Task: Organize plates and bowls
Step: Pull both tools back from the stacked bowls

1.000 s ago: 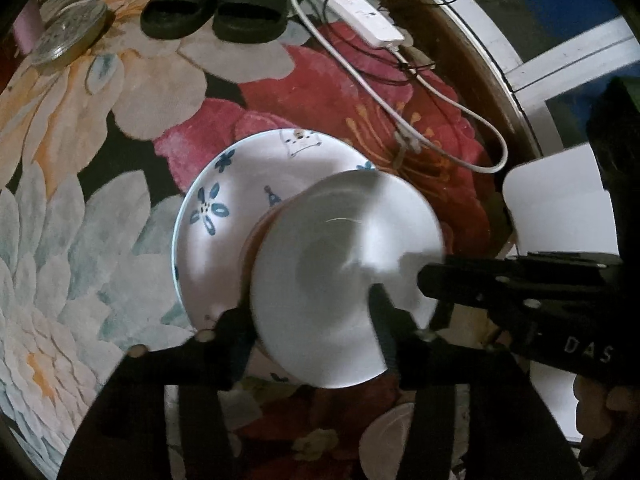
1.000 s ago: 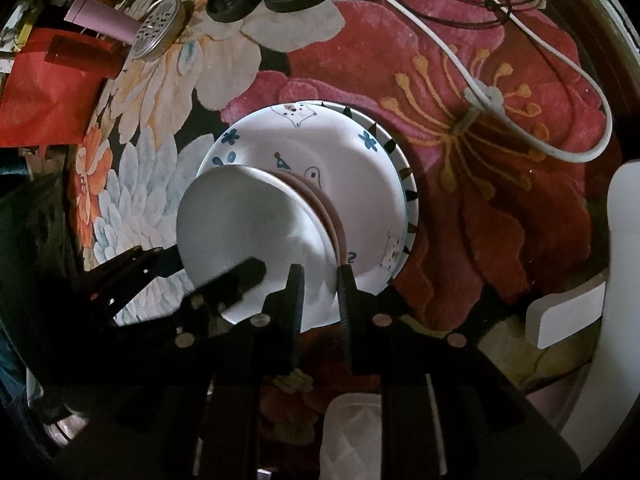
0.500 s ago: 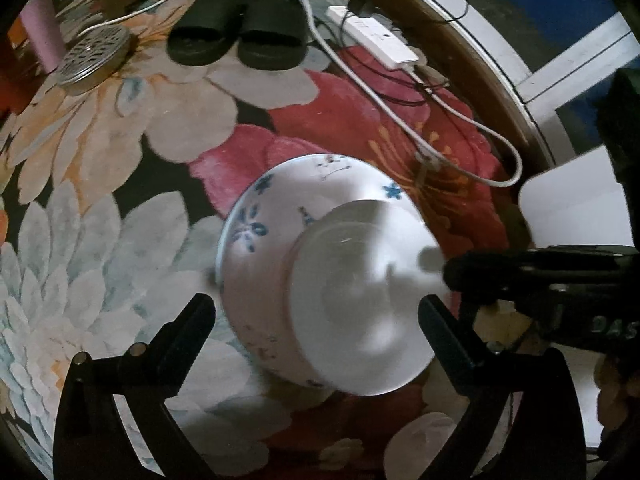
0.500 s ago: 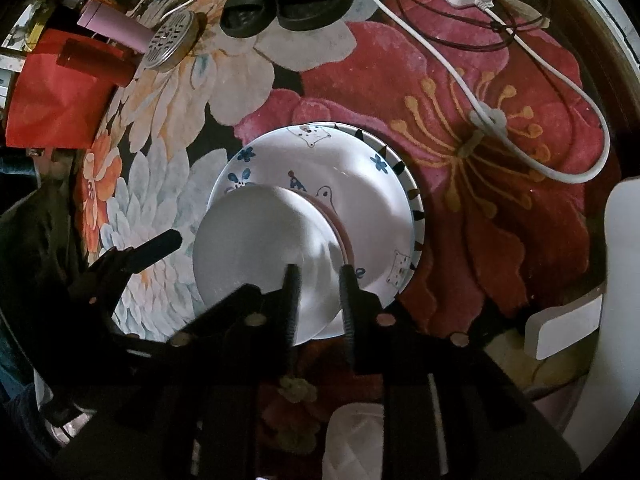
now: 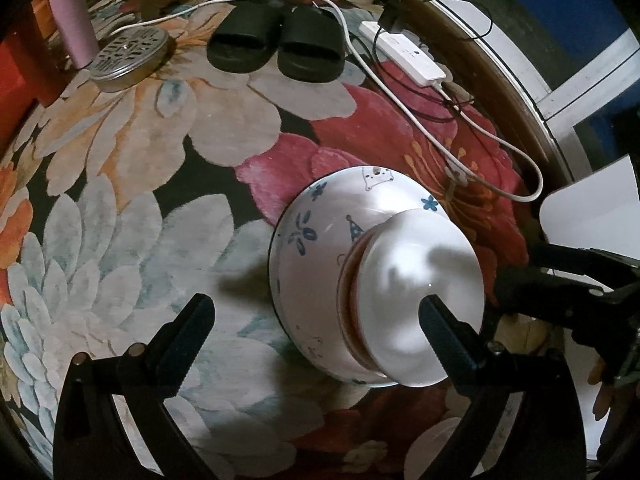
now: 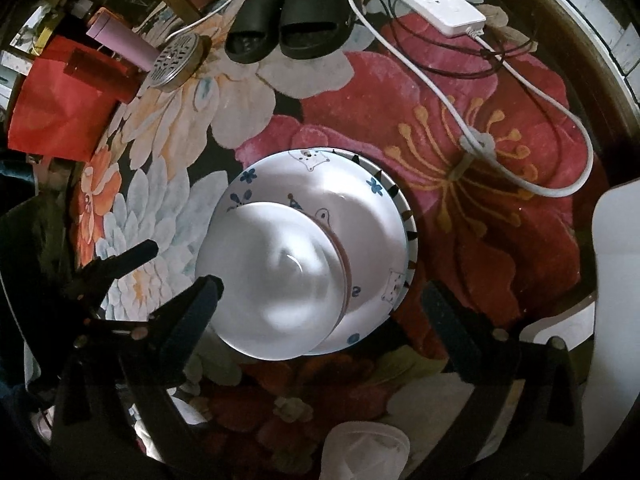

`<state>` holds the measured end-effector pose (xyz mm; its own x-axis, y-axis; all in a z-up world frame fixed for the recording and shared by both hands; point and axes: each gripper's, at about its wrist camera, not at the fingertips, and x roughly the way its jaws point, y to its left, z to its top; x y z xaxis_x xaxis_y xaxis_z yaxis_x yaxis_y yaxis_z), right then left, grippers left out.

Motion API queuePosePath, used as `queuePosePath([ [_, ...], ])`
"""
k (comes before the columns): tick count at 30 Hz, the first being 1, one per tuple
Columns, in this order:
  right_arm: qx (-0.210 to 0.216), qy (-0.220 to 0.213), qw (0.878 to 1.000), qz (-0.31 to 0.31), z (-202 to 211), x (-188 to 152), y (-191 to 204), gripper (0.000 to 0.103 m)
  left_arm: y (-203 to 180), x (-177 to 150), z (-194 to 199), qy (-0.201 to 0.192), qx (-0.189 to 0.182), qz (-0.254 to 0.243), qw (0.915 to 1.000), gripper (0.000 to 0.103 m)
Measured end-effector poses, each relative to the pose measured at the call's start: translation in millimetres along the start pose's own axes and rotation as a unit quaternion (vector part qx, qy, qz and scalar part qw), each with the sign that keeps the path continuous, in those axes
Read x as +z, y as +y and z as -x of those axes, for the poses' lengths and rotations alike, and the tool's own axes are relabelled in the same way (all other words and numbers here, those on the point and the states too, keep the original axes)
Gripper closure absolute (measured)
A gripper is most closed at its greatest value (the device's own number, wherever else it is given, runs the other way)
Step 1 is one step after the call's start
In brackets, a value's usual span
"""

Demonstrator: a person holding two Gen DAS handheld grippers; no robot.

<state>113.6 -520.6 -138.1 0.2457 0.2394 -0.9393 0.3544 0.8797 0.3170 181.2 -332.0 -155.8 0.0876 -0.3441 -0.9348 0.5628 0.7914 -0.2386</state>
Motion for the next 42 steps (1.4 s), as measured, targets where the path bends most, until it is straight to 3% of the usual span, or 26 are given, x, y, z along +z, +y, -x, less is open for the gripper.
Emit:
queuePosePath([
  [42, -0.007, -0.008, 1.000, 0.008, -2, -8, 14, 0.000, 20, -11, 27, -0.027, 0.009, 0.010, 0.9995, 0.001],
])
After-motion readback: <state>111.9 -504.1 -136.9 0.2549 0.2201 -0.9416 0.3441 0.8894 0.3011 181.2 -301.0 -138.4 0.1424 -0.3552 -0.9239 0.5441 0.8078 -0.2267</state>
